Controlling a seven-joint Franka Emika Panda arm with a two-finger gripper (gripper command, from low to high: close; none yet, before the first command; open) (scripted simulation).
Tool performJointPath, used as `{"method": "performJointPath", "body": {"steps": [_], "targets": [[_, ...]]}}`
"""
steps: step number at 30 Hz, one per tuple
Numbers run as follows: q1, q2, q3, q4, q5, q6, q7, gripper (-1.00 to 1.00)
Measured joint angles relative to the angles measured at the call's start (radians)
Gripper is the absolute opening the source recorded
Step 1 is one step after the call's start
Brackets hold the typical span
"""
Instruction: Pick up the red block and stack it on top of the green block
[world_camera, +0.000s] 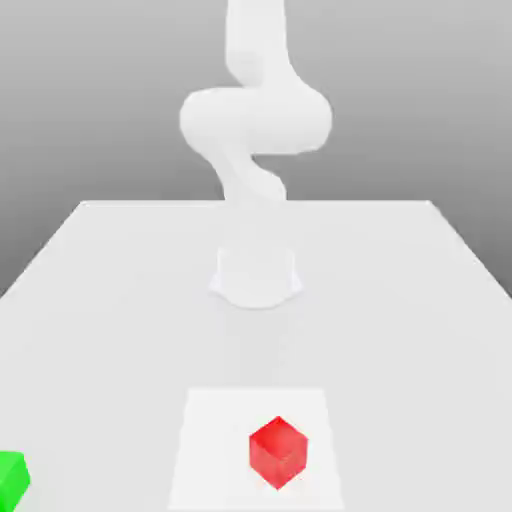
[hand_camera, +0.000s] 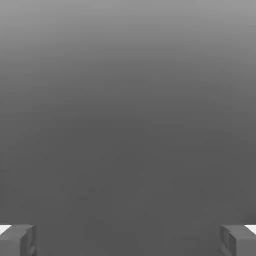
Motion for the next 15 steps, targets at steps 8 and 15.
{"method": "performJointPath", "body": {"steps": [8, 15], "targets": [[0.109, 0.298, -0.084, -0.093, 0.051, 0.133, -0.255, 0.0], [0.165, 0.552, -0.117, -0.172, 0.09, 0.247, -0.469, 0.0]]}}
